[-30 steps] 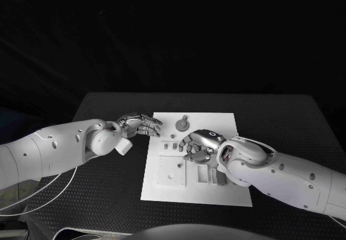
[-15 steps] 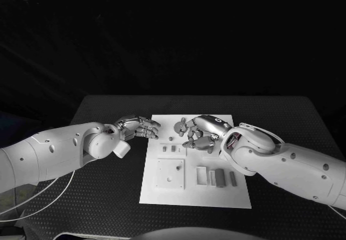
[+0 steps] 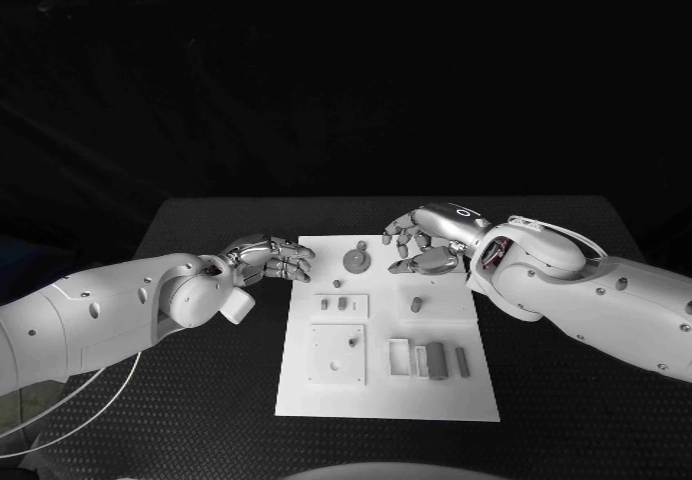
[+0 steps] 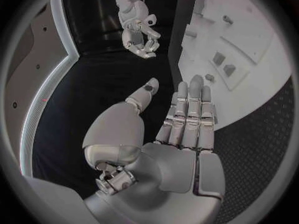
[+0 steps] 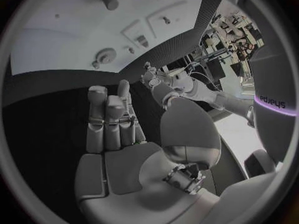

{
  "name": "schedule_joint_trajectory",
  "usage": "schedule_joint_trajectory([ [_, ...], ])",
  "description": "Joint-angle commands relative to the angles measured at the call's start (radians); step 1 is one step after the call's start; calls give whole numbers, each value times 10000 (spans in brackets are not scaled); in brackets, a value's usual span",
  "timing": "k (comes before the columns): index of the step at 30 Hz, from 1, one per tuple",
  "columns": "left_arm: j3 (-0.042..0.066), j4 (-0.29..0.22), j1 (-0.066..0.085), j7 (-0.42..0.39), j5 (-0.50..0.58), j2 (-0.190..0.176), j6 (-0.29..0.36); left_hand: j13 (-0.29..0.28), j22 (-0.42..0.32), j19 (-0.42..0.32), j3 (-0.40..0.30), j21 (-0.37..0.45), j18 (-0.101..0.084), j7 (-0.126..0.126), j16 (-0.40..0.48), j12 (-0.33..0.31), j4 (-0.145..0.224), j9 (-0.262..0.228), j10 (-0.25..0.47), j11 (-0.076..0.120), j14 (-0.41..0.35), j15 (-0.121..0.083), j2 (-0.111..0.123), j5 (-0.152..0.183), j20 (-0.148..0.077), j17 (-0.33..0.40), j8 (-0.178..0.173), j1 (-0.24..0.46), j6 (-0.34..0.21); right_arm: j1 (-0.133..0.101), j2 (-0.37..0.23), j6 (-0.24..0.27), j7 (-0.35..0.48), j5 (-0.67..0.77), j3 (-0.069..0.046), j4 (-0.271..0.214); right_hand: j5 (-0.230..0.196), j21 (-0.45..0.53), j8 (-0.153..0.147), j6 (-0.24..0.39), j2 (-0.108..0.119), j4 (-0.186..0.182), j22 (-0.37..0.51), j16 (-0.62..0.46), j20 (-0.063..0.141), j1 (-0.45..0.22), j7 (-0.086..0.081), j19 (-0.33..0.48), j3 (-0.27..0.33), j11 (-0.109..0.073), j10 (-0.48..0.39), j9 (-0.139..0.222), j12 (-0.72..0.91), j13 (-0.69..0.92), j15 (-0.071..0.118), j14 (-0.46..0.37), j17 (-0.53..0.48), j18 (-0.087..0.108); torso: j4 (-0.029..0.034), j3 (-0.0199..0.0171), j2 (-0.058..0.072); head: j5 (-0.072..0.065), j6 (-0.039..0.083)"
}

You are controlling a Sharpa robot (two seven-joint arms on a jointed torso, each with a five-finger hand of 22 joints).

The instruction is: Assemble the parts on the task board

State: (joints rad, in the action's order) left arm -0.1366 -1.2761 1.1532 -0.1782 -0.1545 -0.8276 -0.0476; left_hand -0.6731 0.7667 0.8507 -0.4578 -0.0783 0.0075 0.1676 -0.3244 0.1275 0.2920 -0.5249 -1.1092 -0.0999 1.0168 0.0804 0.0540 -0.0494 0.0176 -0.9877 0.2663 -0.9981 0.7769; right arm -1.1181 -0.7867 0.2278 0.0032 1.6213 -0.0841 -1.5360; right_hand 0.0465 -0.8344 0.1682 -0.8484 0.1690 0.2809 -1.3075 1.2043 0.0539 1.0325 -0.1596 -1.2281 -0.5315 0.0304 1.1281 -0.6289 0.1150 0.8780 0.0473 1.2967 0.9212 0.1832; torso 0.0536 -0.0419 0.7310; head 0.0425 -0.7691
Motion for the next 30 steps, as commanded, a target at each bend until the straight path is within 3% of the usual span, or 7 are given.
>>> schedule_joint_trajectory([
  [1, 9, -26, 9, -237, -130, -25, 97, -13, 17, 24, 72, -17, -75, 33, 70, -63, -22, -11, 0, -37, 38, -2, -37, 3, -21, -12, 70, -43, 61, -16, -167, -1020, 75, 1012, 61, -21, 27, 15, -21, 107, 126, -42, -139, 84, 87, 27, -9, -200, -52, 522, -479, 13, -508, -738, -200, 47, -8, 786, 16, -2, -2, -60, -5],
  [6, 8, 49, 9, -176, 503, -29, 65, -20, 19, 28, 133, -14, -75, 32, 83, -72, -34, -16, -16, -35, 47, -1, -35, 3, -15, -16, 94, -35, 94, -17, -385, -2383, -556, 2019, 244, -100, 4, 52, -28, 302, 378, -213, -136, 113, 22, -56, 119, -200, -121, 810, -1021, 60, -577, -2177, -455, 16, -63, 786, -8, -23, -2, -53, 15],
  [8, 7, 96, 9, -176, 454, -31, 84, -22, 20, 29, 141, -14, -75, 27, 86, -74, -30, -17, -19, -33, 49, -2, -39, 3, -17, -16, 99, -43, 100, -17, -466, -2408, -618, 2168, 454, -139, 18, 110, -190, 690, 598, -493, -106, 101, 16, -86, 385, -187, -304, 982, -1351, 139, -537, -2639, -592, -26, -100, 786, -9, -25, -4, -55, 22],
  [13, 7, 121, 9, -185, 453, -17, 58, -26, 20, 29, 167, -10, -75, 18, 94, -79, -25, -21, -29, -29, 54, -4, -35, 3, -20, -18, 118, -62, 128, -16, -469, -2464, -620, 2414, 515, -216, 13, 135, -110, 738, 824, -791, -112, 141, 21, 23, 357, -205, -463, 997, -1285, 114, -526, -3260, -628, -61, -145, 786, -15, -29, 1, -90, 42],
  [16, 7, 143, 8, -193, 452, 22, 38, -27, 20, 30, 174, -9, -75, 19, 96, -81, -27, -22, -30, -29, 56, -4, -38, 3, -20, -19, 123, -65, 134, -16, -439, -2468, -634, 2505, 676, -209, 23, 142, -49, 729, 892, -899, -123, 165, 18, 56, 321, -208, -460, 992, -1210, 96, -516, -3549, -630, -72, -173, 786, -16, -29, 0, -102, 51],
  [22, 7, 167, 7, -184, 438, 46, 21, -33, 21, 37, 212, -7, -75, 90, 106, -90, -32, -20, -42, -25, 67, -7, -48, 3, -24, -23, 132, -70, 148, -16, -368, -2450, -713, 2793, 1103, -64, 22, 150, 113, 589, 817, -953, -140, 208, 21, 199, 200, -219, -413, 954, -975, 60, -482, -3963, -591, -87, -222, 786, 3, -17, -4, -131, 80],
  [30, 6, 198, 7, -186, 438, 57, -12, -37, 20, 39, 231, -5, -75, 105, 112, -95, -36, -21, -51, -23, 74, -8, -62, 3, -23, -26, 145, -71, 168, -13, -196, -2000, -794, 2986, 1259, 82, 19, 139, 406, 175, 207, -539, -171, 244, 21, 567, 79, -220, -214, 729, -225, -1, -293, -4213, -375, -89, -280, 786, 10, -8, 2, -144, 88],
])
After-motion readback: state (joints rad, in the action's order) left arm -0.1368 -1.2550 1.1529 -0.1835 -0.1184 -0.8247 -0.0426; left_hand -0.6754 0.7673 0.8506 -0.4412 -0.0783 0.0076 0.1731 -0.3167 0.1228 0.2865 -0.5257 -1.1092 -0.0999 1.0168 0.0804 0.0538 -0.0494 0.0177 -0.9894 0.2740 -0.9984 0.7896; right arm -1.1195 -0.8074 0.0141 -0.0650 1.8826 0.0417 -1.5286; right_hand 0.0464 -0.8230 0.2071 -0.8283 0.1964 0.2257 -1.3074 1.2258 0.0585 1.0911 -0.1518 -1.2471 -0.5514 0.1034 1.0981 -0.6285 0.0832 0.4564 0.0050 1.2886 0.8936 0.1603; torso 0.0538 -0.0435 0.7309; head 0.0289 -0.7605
